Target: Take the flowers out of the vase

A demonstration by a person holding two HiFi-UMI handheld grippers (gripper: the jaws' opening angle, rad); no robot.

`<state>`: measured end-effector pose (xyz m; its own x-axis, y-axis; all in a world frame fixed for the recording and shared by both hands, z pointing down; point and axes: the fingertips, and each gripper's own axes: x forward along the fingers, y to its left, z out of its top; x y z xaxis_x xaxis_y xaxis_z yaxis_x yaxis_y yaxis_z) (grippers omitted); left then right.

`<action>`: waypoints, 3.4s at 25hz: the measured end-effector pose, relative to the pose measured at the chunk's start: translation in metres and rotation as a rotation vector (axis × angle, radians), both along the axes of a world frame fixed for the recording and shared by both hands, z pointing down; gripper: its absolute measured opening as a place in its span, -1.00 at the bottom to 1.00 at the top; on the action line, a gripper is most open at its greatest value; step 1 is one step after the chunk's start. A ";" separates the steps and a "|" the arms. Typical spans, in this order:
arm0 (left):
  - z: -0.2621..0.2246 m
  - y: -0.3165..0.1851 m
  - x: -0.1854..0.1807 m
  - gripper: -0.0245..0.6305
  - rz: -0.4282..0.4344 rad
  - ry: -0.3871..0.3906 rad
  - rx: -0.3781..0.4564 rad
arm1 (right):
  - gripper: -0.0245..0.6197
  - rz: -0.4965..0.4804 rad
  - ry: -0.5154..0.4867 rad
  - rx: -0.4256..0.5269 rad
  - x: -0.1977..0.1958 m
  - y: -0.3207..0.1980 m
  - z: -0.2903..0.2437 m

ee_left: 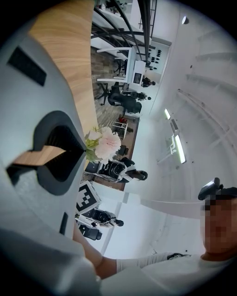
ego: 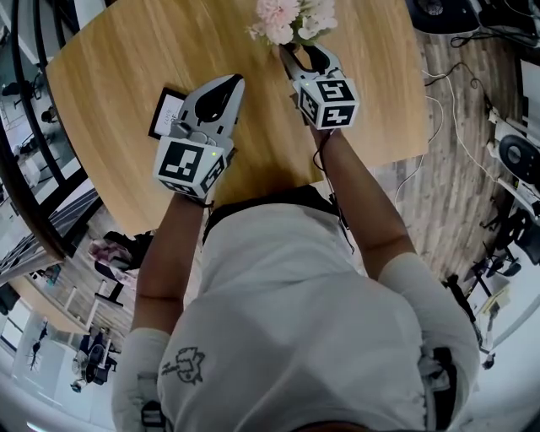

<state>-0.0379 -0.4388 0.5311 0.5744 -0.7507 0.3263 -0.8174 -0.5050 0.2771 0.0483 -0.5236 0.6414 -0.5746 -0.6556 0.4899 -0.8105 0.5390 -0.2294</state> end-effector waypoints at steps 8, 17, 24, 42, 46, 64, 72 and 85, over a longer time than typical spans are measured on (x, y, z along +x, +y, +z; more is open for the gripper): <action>0.011 -0.003 -0.005 -0.91 -0.014 0.009 -0.011 | -0.41 -0.020 0.013 0.018 -0.013 -0.007 0.006; 0.015 0.002 -0.004 -0.91 -0.026 0.025 -0.031 | -0.72 -0.011 0.039 0.054 -0.007 -0.015 0.002; 0.010 0.009 -0.003 -0.91 -0.024 0.030 -0.026 | -0.75 -0.007 0.034 0.099 -0.001 -0.019 -0.016; -0.058 0.075 -0.039 -0.91 -0.005 0.062 0.120 | -0.79 0.002 -0.002 0.284 -0.020 0.031 -0.147; -0.074 0.108 -0.057 -0.91 0.002 0.055 0.151 | -0.80 0.011 -0.030 0.316 -0.024 0.066 -0.181; -0.123 0.225 -0.084 -0.91 0.105 0.069 0.259 | -0.80 0.068 -0.091 0.364 -0.037 0.258 -0.237; -0.122 0.252 -0.058 -0.91 0.132 0.077 0.244 | -0.80 0.067 -0.093 0.347 -0.012 0.297 -0.235; -0.129 0.291 0.024 -0.91 0.013 0.044 0.247 | -0.80 -0.061 -0.140 0.354 0.068 0.329 -0.244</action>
